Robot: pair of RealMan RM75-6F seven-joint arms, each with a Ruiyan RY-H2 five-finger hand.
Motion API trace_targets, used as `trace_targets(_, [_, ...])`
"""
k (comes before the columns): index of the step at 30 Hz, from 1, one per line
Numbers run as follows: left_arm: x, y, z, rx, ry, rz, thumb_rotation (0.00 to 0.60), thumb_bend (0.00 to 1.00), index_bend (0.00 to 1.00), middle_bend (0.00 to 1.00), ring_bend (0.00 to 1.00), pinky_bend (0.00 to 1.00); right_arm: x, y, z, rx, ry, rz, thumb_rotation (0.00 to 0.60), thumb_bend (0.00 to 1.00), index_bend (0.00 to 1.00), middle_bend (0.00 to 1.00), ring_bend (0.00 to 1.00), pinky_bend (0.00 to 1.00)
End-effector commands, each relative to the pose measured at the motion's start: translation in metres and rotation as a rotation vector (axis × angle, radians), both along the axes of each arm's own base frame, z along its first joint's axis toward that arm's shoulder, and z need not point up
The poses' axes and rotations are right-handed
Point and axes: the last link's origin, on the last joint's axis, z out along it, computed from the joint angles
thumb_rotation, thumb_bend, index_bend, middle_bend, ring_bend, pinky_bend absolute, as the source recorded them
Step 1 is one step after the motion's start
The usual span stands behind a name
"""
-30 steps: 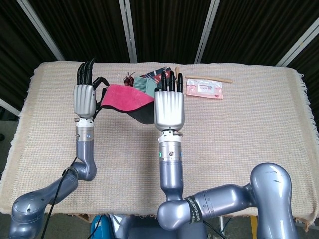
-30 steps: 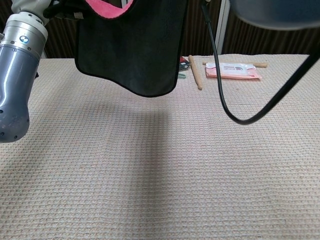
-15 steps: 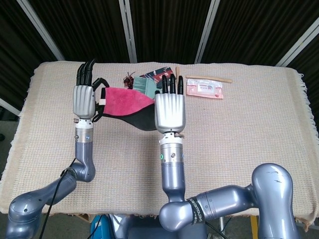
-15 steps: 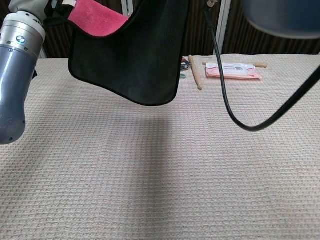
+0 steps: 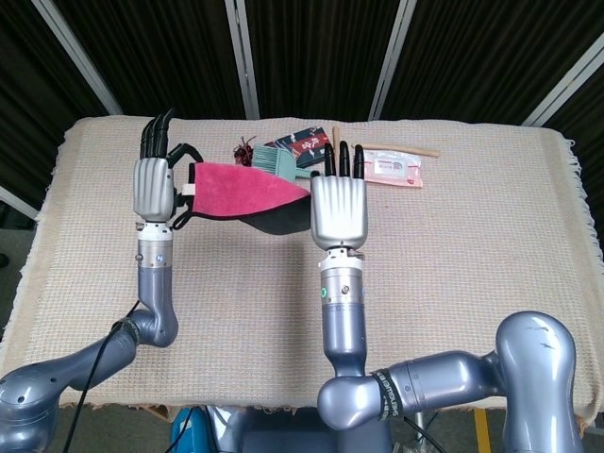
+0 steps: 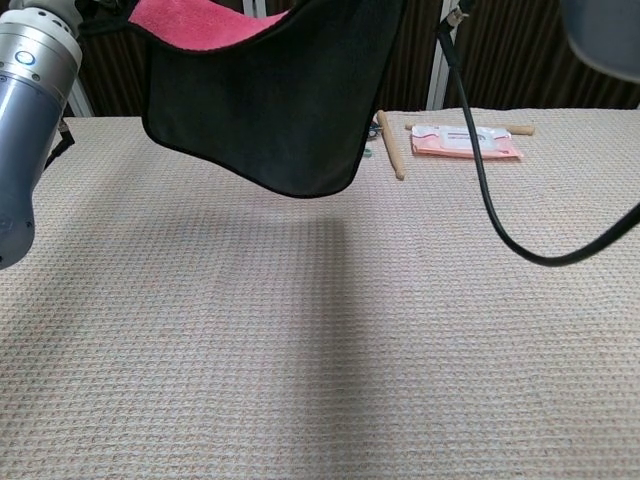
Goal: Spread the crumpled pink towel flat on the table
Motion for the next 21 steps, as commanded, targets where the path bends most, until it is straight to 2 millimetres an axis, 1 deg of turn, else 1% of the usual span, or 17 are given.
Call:
trace_targets(1, [-0.003, 0.000, 0.001, -0.059, -0.045, 0.047, 0.600, 0.48, 0.55, 0.04, 0.00, 0.00, -0.010, -0.003, 0.002, 0.012, -0.022, -0.006, 0.600, 0.55, 0.56, 0.14, 0.00, 0.00])
trace_targets(6, [-0.001, 0.001, -0.001, -0.090, -0.034, 0.070, 0.600, 0.48, 0.54, 0.04, 0.00, 0.00, -0.024, -0.015, 0.005, 0.010, -0.059, -0.006, 0.600, 0.55, 0.57, 0.14, 0.00, 0.00])
trace_targets(10, [0.005, 0.005, -0.007, -0.102, -0.016, 0.079, 0.600, 0.48, 0.54, 0.04, 0.00, 0.00, -0.031, -0.026, 0.003, 0.012, -0.079, 0.007, 0.600, 0.55, 0.56, 0.14, 0.00, 0.00])
trace_targets(16, [0.021, 0.014, -0.031, -0.148, -0.008, 0.093, 0.600, 0.48, 0.54, 0.04, 0.00, 0.00, -0.041, -0.052, -0.004, 0.003, -0.102, 0.018, 0.600, 0.55, 0.56, 0.14, 0.00, 0.00])
trace_targets(21, [0.035, 0.023, -0.043, -0.171, -0.038, 0.091, 0.600, 0.48, 0.53, 0.04, 0.00, 0.00, -0.039, -0.072, -0.004, -0.024, -0.124, 0.047, 0.600, 0.55, 0.56, 0.14, 0.00, 0.00])
